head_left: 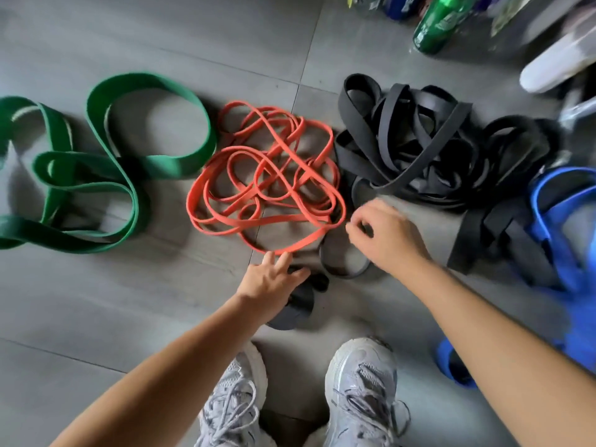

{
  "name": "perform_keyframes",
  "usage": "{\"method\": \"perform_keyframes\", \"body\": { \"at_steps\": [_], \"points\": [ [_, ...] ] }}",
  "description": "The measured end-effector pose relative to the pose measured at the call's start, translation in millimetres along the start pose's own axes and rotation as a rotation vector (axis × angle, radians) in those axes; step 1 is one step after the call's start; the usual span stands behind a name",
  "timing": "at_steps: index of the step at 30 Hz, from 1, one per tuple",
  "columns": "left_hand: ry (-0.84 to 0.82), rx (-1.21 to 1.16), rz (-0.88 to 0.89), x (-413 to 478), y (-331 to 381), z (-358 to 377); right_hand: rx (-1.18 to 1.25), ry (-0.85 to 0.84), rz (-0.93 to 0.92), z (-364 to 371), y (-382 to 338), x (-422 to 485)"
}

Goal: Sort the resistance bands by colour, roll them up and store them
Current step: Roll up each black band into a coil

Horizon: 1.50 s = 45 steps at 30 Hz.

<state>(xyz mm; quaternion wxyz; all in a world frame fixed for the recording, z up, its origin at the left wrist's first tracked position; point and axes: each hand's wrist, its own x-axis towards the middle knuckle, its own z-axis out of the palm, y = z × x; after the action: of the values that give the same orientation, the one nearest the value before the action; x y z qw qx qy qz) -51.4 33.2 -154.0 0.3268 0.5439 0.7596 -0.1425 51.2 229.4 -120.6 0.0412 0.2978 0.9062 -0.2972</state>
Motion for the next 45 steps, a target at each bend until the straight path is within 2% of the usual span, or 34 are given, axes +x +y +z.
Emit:
{"method": "perform_keyframes", "body": {
  "at_steps": [3, 4, 5, 7, 8, 10, 12, 16, 19, 23, 28, 31, 34, 36, 40, 42, 45],
  "points": [
    [-0.028, 0.016, -0.032, 0, 4, 2, -0.365, -0.471, -0.074, 16, 22, -37],
    [-0.044, 0.017, -0.042, 0, 5, 1, -0.468, -0.533, -0.134, 22, 27, -50],
    [-0.068, 0.008, -0.05, 0, 6, -1, -0.532, -0.499, -0.187, 27, 32, -58],
    [-0.133, -0.068, -0.069, -2, 5, -8, -0.553, -0.303, -0.26, 22, 38, -66],
    [-0.163, -0.128, -0.084, -4, 4, -14, -0.534, -0.221, -0.263, 13, 39, -65],
    [-0.182, -0.212, -0.113, -11, 2, -28, -0.426, -0.186, -0.182, -15, 37, -61],
    [-0.15, -0.239, -0.131, -24, 5, -47, -0.314, -0.188, -0.074, -50, 31, -63],
    [-0.059, -0.304, -0.101, -54, 17, -98, -0.029, -0.041, 0.109, -118, -3, -83],
    [0.058, -0.367, 0.032, -79, 31, -145, 0.098, 0.087, 0.129, -158, -31, -99],
    [0.169, -0.371, 0.074, -120, 68, -217, 0.189, 0.245, 0.099, -213, -70, -132],
    [0.354, -0.581, 0.222, -192, 132, -297, 0.245, 0.315, -0.018, -287, -132, -183],
    [0.542, -0.58, 0.269, -236, 161, -321, 0.265, 0.356, -0.137, -317, -164, -214],
    [0.656, -0.819, 0.329, -278, 171, -332, 0.453, 0.455, -0.175, -333, -180, -246],
    [0.704, -0.975, 0.431, -304, 175, -335, 0.573, 0.462, -0.171, -331, -180, -262],
    [0.711, -1.11, 0.579, -352, 184, -333, 0.412, 0.279, -0.032, -299, -185, -281],
    [0.753, -1.166, 0.611, -369, 182, -332, 0.457, 0.303, -0.008, -284, -190, -286],
    [0.784, -1.203, 0.591, -386, 171, -333, 0.365, 0.359, 0.013, -284, -192, -295]
  ]
}}
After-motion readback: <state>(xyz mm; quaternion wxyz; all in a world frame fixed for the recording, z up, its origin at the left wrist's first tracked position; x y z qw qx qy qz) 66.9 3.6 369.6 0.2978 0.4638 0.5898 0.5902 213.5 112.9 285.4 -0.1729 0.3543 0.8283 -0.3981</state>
